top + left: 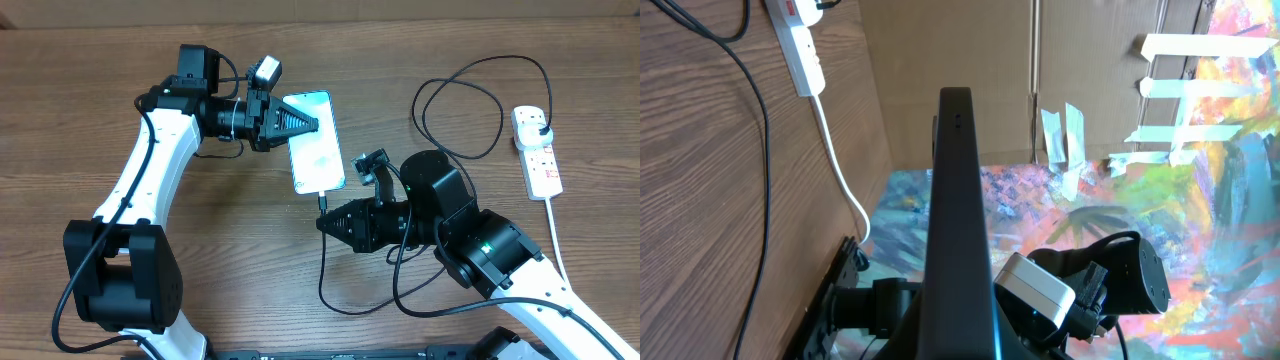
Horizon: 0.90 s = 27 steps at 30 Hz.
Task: Plug charger to phone and switch on socket
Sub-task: 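Hold the plug pressed into the phone while the left gripper holds the phone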
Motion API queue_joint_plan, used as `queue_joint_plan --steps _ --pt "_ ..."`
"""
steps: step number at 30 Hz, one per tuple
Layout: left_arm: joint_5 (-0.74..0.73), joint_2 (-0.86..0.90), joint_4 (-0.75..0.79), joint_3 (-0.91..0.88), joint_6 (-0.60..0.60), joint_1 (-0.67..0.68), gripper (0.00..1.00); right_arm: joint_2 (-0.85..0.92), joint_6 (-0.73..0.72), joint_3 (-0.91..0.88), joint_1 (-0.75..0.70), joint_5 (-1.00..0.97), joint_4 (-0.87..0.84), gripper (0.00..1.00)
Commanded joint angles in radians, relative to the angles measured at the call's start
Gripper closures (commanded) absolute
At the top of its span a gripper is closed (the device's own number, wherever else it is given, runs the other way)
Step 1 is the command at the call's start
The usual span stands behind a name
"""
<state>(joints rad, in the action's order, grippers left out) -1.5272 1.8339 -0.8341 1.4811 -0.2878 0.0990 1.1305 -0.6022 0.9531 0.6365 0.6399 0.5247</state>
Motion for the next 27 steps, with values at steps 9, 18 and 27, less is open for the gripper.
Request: queue_joint_plan --steps 9,18,27 --pt "-0.055 -0.008 0.000 0.011 0.018 0.014 0.96 0.005 0.004 0.002 -0.003 0.008 -0.007 0.96" --pt "-0.055 -0.008 0.000 0.011 0.019 0.014 0.96 0.006 0.005 0.002 -0.004 -0.002 -0.031 0.96" --pt "-0.055 -0.008 0.000 0.011 0.019 0.014 0.96 0.006 0.005 0.002 -0.055 -0.003 -0.031 0.96"
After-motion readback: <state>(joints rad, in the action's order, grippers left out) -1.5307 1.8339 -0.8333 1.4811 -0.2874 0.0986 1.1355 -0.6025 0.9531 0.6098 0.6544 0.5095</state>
